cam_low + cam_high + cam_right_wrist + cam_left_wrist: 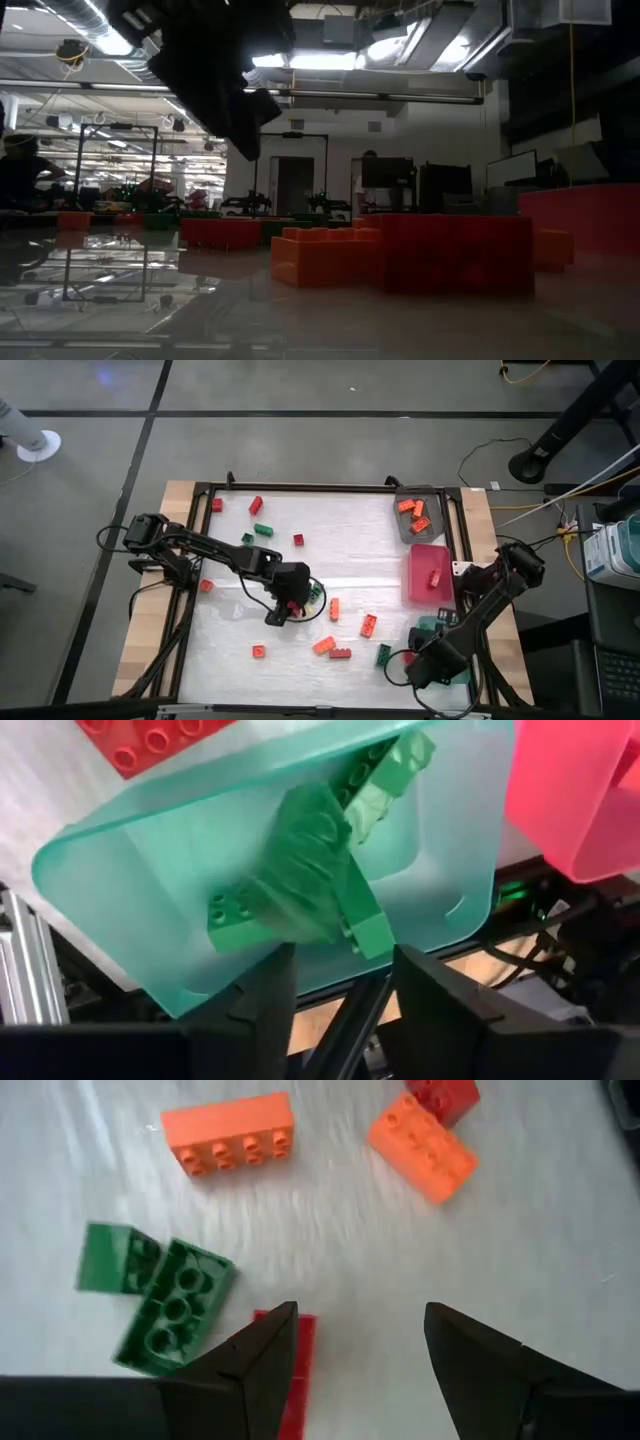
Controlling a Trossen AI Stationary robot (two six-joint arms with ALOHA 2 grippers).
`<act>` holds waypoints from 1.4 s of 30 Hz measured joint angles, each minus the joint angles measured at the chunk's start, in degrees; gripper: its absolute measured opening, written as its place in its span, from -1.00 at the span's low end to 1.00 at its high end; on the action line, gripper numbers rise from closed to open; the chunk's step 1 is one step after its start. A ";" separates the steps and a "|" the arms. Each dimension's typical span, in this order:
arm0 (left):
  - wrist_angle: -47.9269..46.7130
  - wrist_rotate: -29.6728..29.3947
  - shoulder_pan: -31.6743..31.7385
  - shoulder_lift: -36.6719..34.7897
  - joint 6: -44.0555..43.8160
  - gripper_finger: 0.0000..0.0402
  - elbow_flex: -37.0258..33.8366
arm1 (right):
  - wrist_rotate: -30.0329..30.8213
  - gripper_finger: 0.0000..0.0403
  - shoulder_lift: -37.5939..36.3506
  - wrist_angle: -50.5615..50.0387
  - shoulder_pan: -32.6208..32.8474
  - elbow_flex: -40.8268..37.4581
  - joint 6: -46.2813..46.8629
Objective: Sort blocks
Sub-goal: Put the green game piece into the blue bin, then put the red game piece into the red bin
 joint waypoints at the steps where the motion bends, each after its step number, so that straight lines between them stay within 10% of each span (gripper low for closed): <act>1: -0.38 -1.48 -0.37 0.00 0.96 0.03 0.00 | 0.00 -0.10 0.00 0.01 0.00 -0.16 0.36; 29: 7.77 -13.24 -1.34 1.61 3.14 0.03 -12.74 | -2.20 0.00 0.00 0.04 -0.15 -0.40 1.23; 42: 9.33 -12.50 -1.39 3.85 2.56 -0.38 -12.20 | 28.51 0.00 0.00 -2.22 -0.15 10.21 -1.92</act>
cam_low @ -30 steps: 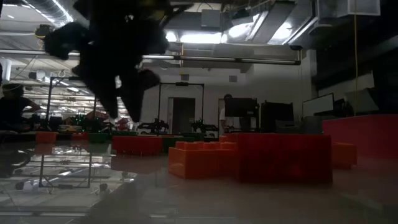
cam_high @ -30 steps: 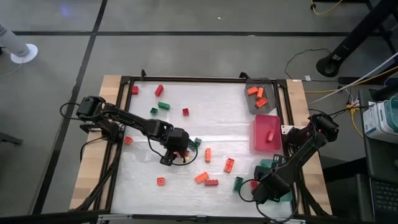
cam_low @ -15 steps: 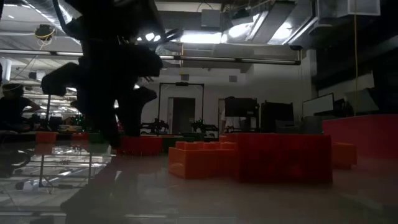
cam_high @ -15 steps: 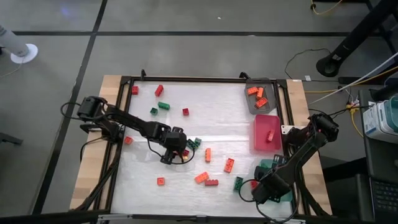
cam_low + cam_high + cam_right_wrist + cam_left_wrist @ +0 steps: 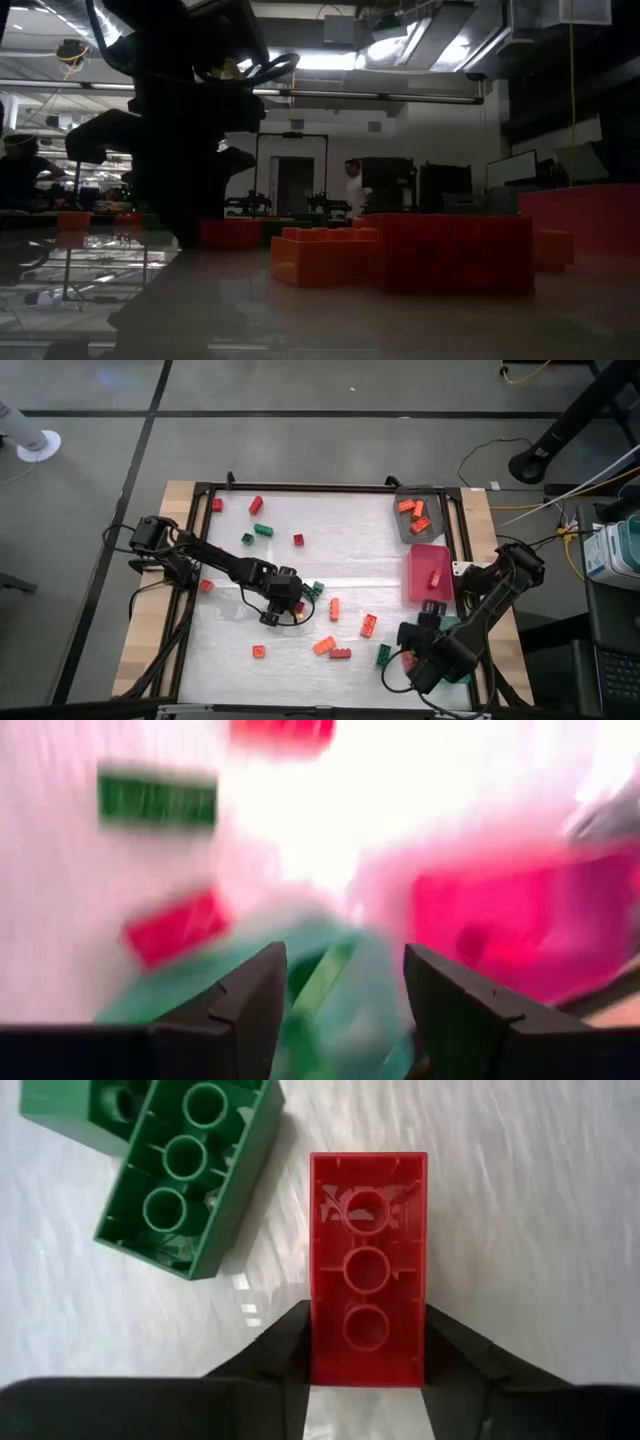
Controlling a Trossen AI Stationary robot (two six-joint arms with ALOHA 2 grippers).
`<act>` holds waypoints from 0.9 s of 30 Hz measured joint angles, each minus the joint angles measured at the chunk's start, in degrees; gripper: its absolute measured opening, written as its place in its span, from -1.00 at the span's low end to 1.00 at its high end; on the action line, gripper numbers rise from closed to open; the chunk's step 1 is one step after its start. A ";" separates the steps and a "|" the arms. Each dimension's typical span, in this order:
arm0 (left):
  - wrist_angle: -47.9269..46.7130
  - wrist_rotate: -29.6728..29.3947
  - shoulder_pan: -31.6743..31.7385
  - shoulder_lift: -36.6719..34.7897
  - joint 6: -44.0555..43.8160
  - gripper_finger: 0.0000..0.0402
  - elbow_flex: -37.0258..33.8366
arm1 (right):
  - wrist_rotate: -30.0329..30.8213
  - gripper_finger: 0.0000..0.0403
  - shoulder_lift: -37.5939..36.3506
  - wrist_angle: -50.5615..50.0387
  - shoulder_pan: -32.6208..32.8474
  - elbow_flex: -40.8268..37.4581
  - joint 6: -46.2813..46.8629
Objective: Sort blocks
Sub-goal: Put the red game piece into the red bin
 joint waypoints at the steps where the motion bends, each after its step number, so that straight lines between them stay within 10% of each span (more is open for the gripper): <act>1: 0.16 0.38 0.02 0.10 -0.97 -0.39 0.19 | 3.63 0.00 0.00 -0.23 0.00 0.62 -0.66; 10: 0.63 12.91 0.00 0.28 -12.14 -0.39 4.38 | 27.70 0.00 0.00 2.25 -0.59 1.47 -6.88; 27: 24.72 30.03 1.59 0.20 -27.01 -0.36 11.24 | 26.07 0.00 0.01 34.55 -3.86 1.45 -40.81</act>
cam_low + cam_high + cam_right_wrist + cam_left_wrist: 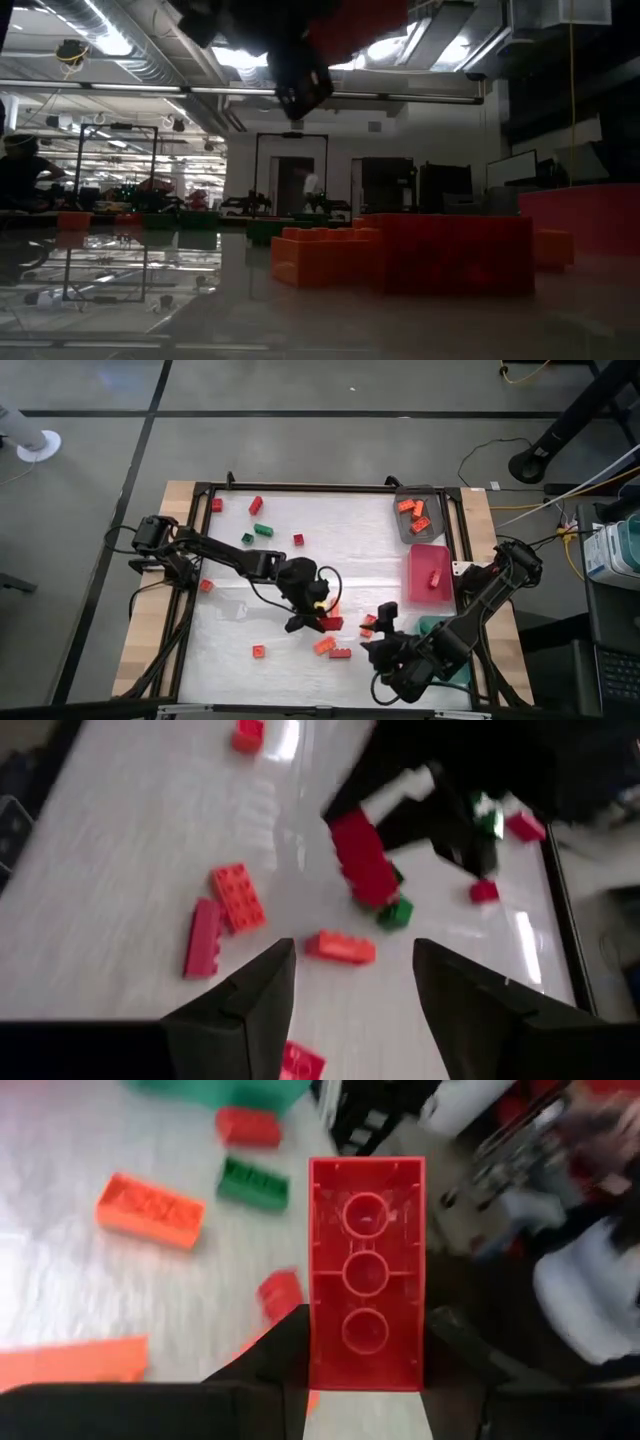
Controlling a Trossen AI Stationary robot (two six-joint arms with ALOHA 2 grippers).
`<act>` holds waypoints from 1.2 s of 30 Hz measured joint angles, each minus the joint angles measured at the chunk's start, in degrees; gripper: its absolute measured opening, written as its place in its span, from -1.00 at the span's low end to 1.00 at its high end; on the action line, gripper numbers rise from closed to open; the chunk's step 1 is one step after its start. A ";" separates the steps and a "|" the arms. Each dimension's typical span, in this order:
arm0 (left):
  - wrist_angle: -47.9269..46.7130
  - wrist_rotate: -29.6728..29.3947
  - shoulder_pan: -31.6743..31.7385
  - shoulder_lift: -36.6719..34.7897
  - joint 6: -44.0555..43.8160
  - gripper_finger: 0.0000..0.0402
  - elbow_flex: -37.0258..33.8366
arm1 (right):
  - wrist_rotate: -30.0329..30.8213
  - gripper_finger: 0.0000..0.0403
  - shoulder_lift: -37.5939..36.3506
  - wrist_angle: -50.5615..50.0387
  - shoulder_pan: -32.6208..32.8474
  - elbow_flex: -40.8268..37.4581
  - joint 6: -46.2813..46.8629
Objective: Sort blocks
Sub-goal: Put the red game piece into the red bin
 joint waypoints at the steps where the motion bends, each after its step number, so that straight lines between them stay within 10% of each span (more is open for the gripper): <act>1: 1.39 0.51 0.06 0.01 -0.52 -0.36 0.01 | 0.01 0.00 -0.01 1.07 -0.08 0.00 -1.31; 25: 9.14 0.83 -0.55 -0.09 0.94 -0.34 0.01 | -16.11 -0.21 0.01 11.12 -12.71 0.00 -14.99; 36: 6.82 -0.09 -0.17 -0.09 -0.04 0.11 0.02 | -15.21 -0.54 0.05 6.74 -12.71 0.01 -15.16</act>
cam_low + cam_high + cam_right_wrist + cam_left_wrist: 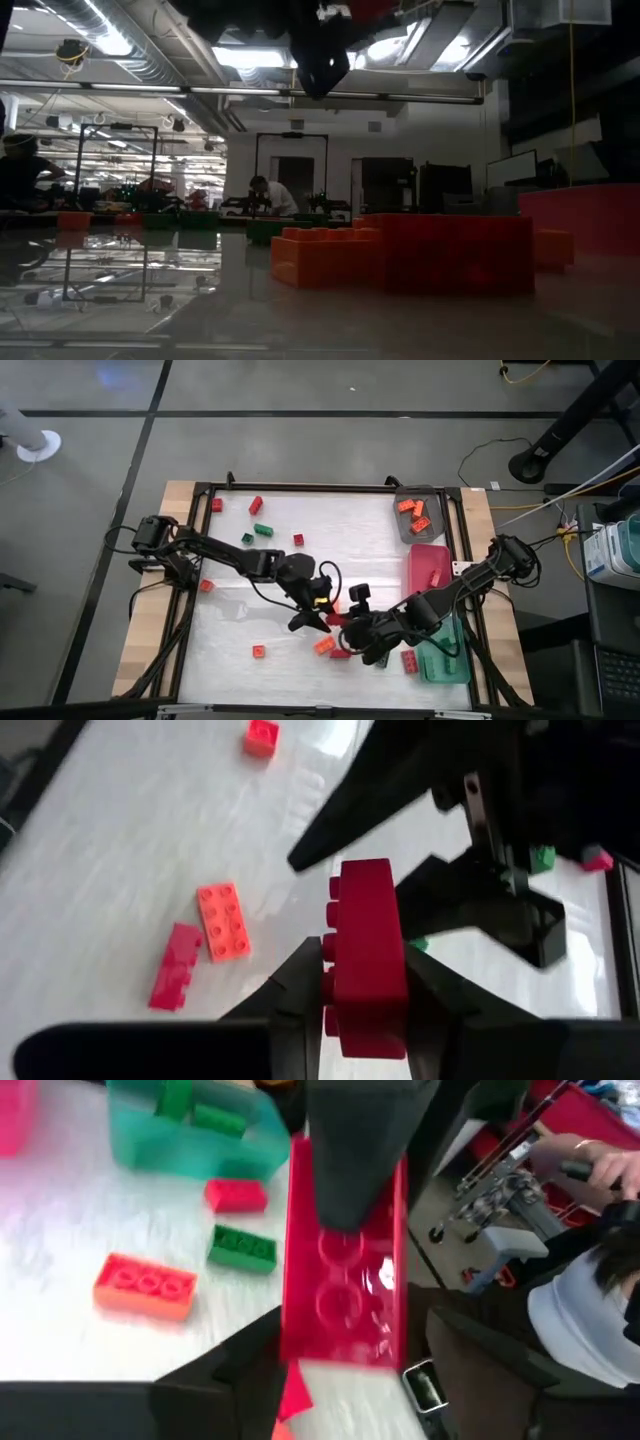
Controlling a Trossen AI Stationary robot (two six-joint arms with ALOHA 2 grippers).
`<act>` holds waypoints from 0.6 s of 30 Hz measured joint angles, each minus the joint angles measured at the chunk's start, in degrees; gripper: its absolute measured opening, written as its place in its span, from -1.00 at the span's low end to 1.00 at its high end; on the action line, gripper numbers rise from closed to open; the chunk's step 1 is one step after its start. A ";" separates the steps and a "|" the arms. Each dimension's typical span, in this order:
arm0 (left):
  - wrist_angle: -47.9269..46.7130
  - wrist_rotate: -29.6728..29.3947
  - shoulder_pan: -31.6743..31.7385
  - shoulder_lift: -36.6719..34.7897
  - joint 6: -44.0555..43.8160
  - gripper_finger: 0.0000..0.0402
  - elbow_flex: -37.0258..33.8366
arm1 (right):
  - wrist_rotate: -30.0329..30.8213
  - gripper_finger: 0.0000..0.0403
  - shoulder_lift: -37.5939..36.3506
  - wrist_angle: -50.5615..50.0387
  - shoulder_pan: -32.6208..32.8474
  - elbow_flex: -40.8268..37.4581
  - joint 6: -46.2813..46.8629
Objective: Sort blocks
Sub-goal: Put the red game piece into the red bin
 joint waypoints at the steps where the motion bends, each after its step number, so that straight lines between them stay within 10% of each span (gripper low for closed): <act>1: -1.20 -0.05 0.26 0.00 0.29 0.15 0.00 | 0.00 -0.54 0.00 -1.29 0.00 0.02 0.75; 14: -17.79 0.23 4.29 0.00 9.33 0.22 -0.02 | 1.56 -0.52 -0.02 -42.23 0.00 -0.06 25.15; 18: -17.99 -1.56 4.34 0.00 9.36 0.22 -0.02 | -0.80 -0.47 -1.80 -40.80 -0.37 -3.31 27.69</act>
